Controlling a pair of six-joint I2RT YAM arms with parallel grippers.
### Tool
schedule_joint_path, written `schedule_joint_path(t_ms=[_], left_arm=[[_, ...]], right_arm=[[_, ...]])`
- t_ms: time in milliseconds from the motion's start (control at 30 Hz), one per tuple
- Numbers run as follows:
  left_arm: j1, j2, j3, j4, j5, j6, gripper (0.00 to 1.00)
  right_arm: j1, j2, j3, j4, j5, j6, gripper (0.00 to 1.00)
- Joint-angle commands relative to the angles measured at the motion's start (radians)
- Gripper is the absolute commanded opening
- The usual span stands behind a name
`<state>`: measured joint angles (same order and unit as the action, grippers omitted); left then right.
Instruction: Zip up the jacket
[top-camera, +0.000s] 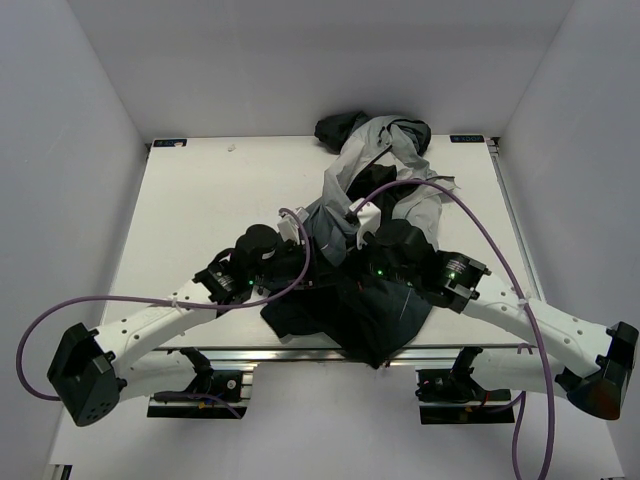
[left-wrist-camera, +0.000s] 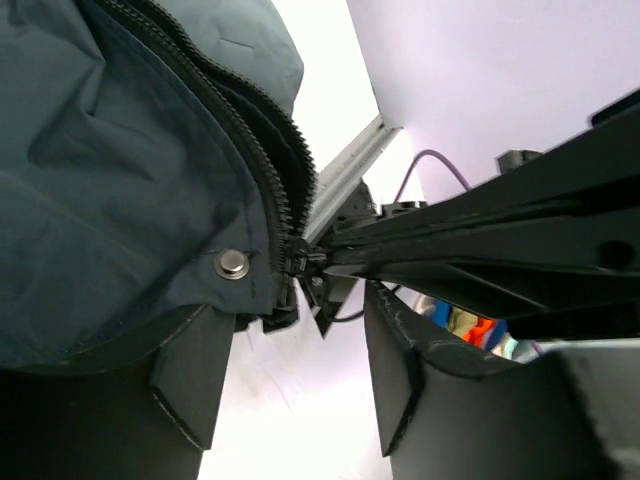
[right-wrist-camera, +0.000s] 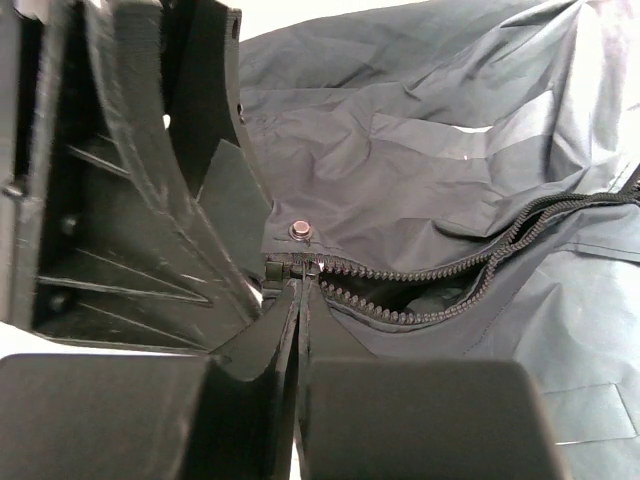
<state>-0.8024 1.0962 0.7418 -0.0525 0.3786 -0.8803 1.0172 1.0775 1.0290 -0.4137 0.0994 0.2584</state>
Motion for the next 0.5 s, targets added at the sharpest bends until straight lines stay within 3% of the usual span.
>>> schedule_joint_path(t_ms=[0, 200, 233, 367, 467], left_arm=[[-0.006, 0.014, 0.05, 0.045, -0.018, 0.024, 0.6], [-0.007, 0.018, 0.053, 0.045, -0.038, 0.035, 0.34], [-0.006, 0.016, 0.051, 0.045, -0.04, 0.037, 0.24], [-0.007, -0.008, 0.048, 0.025, -0.063, 0.043, 0.0], [-0.008, -0.03, 0.038, -0.004, -0.083, 0.044, 0.0]], right_arm=[[-0.003, -0.022, 0.04, 0.026, -0.01, 0.015, 0.0], [-0.012, -0.007, 0.048, 0.01, -0.01, 0.013, 0.0], [-0.014, -0.004, 0.051, 0.006, -0.009, 0.013, 0.0], [-0.031, 0.015, 0.059, -0.019, -0.007, 0.008, 0.0], [-0.042, 0.024, 0.062, -0.023, 0.029, 0.008, 0.0]])
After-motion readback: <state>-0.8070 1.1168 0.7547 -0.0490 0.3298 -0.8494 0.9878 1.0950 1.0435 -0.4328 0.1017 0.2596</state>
